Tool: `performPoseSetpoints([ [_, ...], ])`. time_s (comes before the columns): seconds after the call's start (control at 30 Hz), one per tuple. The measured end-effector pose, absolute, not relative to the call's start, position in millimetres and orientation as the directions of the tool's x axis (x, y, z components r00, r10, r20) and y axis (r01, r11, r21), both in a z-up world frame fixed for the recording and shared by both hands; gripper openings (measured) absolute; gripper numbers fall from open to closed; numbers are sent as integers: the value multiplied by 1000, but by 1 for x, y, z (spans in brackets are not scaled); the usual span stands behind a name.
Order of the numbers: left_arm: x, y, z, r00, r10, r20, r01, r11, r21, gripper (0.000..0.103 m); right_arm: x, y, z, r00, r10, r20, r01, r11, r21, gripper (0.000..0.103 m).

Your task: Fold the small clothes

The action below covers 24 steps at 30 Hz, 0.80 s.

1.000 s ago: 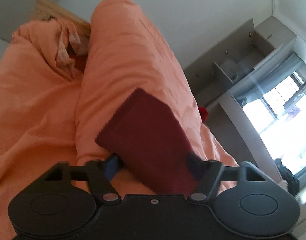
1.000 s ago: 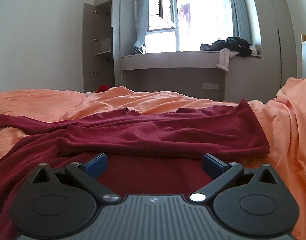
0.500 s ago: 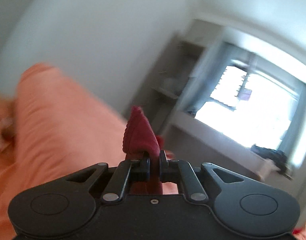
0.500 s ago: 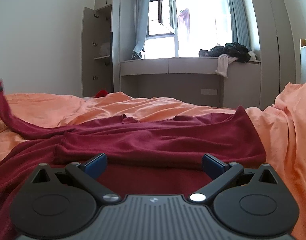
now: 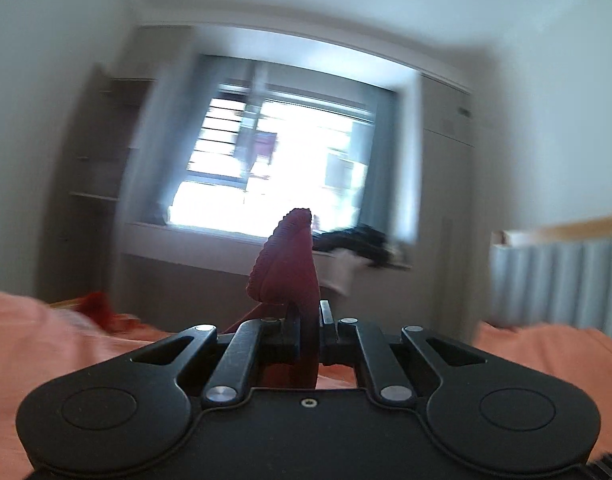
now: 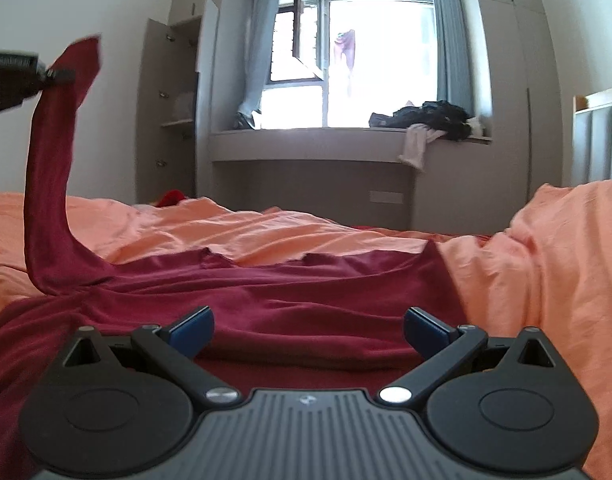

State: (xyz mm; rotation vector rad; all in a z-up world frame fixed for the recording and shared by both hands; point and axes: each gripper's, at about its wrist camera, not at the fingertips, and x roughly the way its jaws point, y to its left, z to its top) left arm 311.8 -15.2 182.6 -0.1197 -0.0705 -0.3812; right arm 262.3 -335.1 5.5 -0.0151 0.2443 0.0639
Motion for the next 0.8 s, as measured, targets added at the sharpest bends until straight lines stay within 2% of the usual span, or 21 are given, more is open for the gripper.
performPoseSetpoints([
  [0.17,312,-92,150,869,-494,21,494,868,-35,8,268,-354,7,962,-5,-272,0,1000,-20,103],
  [0.23,310,-121,132,855,-518,-38,518,855,-5,8,273,-361,6,954,-46,-295,33,998,-49,103],
  [0.4,310,-151,78,804,-561,-196,571,821,-11,8,282,-380,0,934,-124,-334,92,990,-109,103],
  [0.53,307,-155,38,759,-577,-300,601,799,-17,8,285,-393,-2,928,-137,-346,122,990,-67,103],
  [0.63,301,-152,21,723,-589,-360,627,779,-15,14,283,-397,-1,930,-131,-342,124,991,-43,103],
  [0.67,301,-152,21,711,-595,-374,635,772,-21,17,283,-397,1,932,-129,-340,122,992,-42,103],
  [0.73,300,-147,14,677,-621,-395,655,753,-60,33,282,-395,2,934,-126,-335,118,992,-45,103],
  [0.8,302,-138,16,630,-672,-390,685,717,-129,63,280,-394,2,936,-121,-332,112,993,-46,103],
])
